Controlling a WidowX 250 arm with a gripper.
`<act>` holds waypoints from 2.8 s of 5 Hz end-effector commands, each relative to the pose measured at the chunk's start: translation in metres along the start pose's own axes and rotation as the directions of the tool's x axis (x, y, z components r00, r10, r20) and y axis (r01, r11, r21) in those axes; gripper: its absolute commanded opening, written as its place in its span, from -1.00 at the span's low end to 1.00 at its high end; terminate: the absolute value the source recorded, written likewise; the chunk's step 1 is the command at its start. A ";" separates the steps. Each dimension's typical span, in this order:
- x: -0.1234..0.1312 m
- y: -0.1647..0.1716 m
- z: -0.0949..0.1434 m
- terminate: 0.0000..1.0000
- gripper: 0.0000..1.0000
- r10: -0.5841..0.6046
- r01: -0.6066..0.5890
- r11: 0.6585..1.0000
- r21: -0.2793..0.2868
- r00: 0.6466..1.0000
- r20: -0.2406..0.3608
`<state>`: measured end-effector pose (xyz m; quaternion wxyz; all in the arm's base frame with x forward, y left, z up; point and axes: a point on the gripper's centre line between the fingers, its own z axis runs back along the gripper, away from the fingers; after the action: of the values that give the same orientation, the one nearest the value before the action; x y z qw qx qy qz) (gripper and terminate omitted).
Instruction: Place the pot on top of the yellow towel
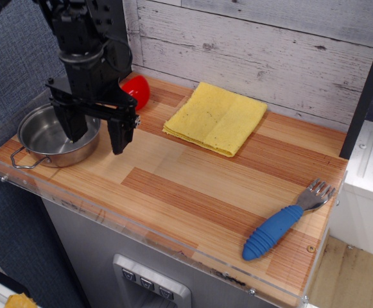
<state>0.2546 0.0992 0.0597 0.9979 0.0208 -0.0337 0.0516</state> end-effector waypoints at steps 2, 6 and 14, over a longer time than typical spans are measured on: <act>0.010 0.035 -0.016 -1.00 1.00 0.037 -0.038 0.999 0.025 0.999 0.021; 0.017 0.018 -0.036 -1.00 -1.00 -0.009 0.009 1.000 0.019 1.000 -0.014; 0.099 -0.125 0.051 -1.00 -1.00 -0.170 0.239 0.940 -0.244 0.948 0.270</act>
<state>0.3657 -0.0175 0.0905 0.9838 -0.1103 -0.1310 -0.0524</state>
